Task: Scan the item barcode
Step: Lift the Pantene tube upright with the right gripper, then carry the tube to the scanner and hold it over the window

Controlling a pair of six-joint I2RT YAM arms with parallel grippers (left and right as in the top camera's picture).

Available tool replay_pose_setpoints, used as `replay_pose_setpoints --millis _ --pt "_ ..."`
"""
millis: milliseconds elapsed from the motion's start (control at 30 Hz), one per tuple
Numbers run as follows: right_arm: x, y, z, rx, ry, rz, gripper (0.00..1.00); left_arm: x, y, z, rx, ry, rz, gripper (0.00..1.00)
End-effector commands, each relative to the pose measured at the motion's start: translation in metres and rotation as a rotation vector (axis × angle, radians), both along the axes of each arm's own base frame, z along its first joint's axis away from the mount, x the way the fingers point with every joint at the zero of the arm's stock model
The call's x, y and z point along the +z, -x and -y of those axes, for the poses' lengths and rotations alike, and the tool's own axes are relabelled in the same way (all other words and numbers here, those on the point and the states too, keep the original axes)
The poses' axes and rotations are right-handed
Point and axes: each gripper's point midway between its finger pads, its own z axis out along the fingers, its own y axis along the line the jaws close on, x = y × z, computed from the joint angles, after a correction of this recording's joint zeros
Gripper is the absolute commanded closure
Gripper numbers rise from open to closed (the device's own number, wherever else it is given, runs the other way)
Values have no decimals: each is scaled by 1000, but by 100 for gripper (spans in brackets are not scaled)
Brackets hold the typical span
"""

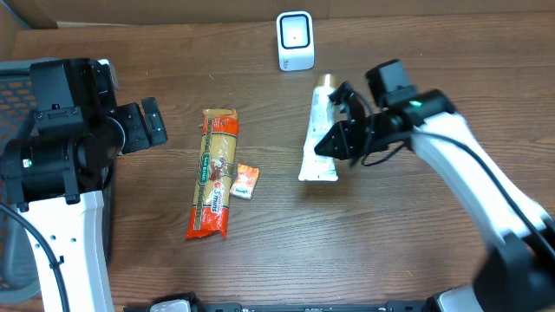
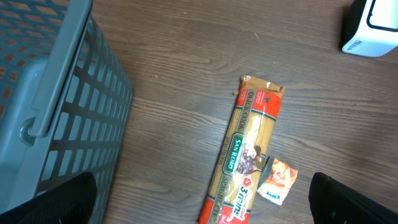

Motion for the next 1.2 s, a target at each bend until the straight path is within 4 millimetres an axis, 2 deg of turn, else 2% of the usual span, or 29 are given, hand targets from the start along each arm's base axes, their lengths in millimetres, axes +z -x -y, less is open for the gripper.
replay_pose_setpoints --millis 0,167,400,500,700,833,900,1033,1167 --pt "53 14 0 36 -88 132 96 1 -1 1 -18 -5 2 0" --pt "79 30 5 36 -106 187 96 1 -1 1 -18 -5 2 0" --pt "78 34 7 21 -102 154 96 2 -2 1 -18 -5 3 0" --pt "80 25 7 -44 -100 138 97 1 -1 1 -18 -5 3 0" --pt "88 -20 25 -195 105 163 97 2 -2 1 -18 -5 3 0" --pt "97 -61 23 -169 256 231 97 1 -1 1 -18 -5 2 0" --pt "95 -87 23 -189 375 293 97 1 -2 1 -18 -5 3 0" --pt "85 -144 22 -218 667 543 96 2 -2 1 -18 -5 3 0" --pt "79 -194 18 -283 874 755 96 1 -2 1 -18 -5 3 0"
